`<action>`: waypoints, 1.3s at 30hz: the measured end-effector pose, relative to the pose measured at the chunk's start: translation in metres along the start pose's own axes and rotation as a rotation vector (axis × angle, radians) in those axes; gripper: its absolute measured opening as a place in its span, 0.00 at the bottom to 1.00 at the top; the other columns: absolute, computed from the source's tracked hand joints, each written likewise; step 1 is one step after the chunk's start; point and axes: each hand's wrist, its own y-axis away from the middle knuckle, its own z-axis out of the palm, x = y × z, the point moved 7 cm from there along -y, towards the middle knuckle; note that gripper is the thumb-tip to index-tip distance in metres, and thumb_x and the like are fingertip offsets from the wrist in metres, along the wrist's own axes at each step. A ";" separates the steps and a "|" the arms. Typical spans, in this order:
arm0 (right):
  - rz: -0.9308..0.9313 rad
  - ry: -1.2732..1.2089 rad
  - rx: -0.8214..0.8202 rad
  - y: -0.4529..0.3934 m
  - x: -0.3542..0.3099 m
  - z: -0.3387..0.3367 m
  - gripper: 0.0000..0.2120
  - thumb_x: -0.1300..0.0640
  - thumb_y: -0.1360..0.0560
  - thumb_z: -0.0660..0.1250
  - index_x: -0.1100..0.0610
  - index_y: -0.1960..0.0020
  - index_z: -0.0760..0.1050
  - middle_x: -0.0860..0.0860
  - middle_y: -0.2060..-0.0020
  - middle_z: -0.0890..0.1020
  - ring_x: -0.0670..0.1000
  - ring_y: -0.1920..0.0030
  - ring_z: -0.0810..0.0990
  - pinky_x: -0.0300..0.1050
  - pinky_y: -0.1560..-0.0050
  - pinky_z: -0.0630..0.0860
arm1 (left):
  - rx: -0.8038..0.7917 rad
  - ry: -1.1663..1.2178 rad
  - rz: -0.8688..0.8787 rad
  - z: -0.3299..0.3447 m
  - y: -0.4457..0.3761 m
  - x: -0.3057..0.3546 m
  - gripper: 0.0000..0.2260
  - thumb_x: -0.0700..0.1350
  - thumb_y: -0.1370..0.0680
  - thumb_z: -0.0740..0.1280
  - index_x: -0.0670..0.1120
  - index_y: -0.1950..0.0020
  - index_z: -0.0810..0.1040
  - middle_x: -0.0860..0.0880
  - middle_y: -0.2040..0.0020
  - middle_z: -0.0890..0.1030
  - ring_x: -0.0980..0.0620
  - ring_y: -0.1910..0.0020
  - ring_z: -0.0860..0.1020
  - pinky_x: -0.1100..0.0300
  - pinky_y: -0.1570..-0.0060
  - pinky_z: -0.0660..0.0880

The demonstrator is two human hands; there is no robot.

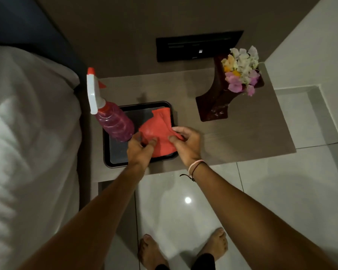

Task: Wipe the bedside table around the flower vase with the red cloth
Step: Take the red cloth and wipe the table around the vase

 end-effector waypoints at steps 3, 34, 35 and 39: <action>0.160 -0.257 -0.057 0.012 0.002 -0.021 0.14 0.73 0.30 0.71 0.55 0.54 0.80 0.52 0.55 0.84 0.50 0.54 0.82 0.43 0.51 0.79 | -0.085 0.111 -0.031 0.012 0.013 0.007 0.20 0.34 0.23 0.72 0.37 0.31 0.75 0.37 0.36 0.82 0.45 0.44 0.81 0.51 0.42 0.78; 0.528 -1.031 0.027 0.070 0.064 -0.177 0.23 0.62 0.23 0.70 0.54 0.29 0.74 0.59 0.36 0.83 0.63 0.39 0.84 0.61 0.44 0.83 | -0.074 -1.413 1.361 0.203 0.061 0.207 0.25 0.55 0.14 0.49 0.55 0.17 0.55 0.38 0.16 0.55 0.36 0.17 0.55 0.33 0.20 0.55; 0.530 -1.030 0.045 0.069 0.063 -0.175 0.23 0.62 0.23 0.69 0.54 0.29 0.74 0.59 0.37 0.84 0.63 0.39 0.84 0.60 0.45 0.83 | -0.089 -1.414 1.364 0.203 0.059 0.209 0.25 0.55 0.14 0.48 0.56 0.17 0.54 0.38 0.16 0.55 0.36 0.17 0.55 0.33 0.20 0.55; 0.535 -0.994 0.088 0.062 0.054 -0.163 0.23 0.62 0.23 0.68 0.56 0.28 0.72 0.60 0.36 0.83 0.65 0.38 0.83 0.62 0.41 0.81 | -0.193 -1.442 1.323 0.207 0.043 0.219 0.28 0.56 0.15 0.53 0.58 0.16 0.46 0.39 0.15 0.49 0.37 0.16 0.49 0.33 0.19 0.50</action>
